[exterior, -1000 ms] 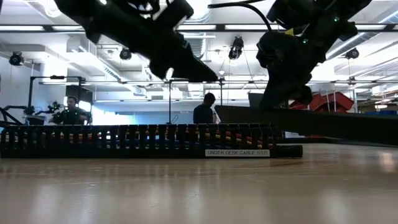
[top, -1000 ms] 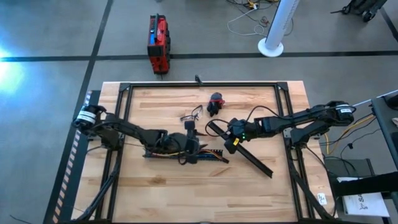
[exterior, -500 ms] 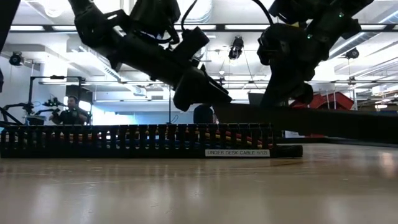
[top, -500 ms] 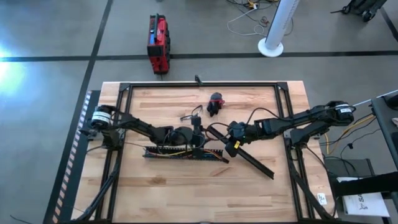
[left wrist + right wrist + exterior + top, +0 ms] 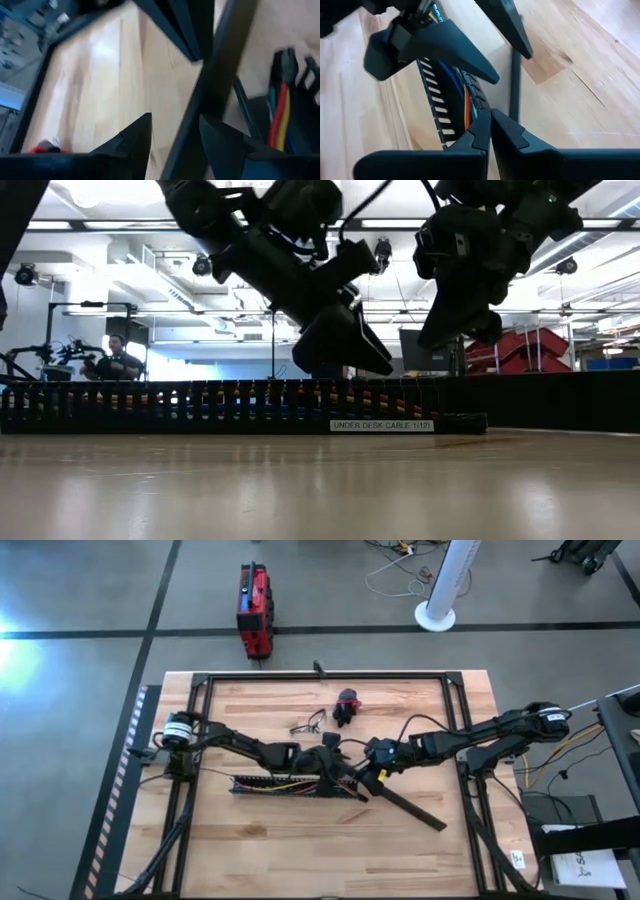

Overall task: Ziptie cables
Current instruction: Close the black cable duct lid

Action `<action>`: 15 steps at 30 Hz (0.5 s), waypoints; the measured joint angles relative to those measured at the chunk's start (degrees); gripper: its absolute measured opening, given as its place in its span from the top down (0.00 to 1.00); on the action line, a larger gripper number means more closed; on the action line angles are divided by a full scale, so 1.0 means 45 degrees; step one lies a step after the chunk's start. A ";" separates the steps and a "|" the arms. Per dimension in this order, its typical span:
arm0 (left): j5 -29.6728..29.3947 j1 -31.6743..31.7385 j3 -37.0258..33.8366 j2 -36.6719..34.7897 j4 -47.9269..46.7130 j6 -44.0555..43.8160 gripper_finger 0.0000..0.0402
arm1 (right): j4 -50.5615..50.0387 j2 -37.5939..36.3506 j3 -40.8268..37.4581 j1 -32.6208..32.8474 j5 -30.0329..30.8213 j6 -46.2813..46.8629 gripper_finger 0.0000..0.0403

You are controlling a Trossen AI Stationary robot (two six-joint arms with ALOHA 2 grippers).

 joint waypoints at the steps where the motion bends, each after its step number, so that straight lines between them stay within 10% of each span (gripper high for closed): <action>1: -0.0002 0.0000 0.0158 0.0077 -0.0361 0.0000 0.63 | -0.0008 0.0000 0.0000 0.0012 0.0000 -0.0034 1.00; 15: 0.0002 0.0000 0.0523 -0.0021 -0.1641 -0.0202 0.80 | -0.0426 0.0000 0.0000 0.0229 0.0046 -0.1168 1.00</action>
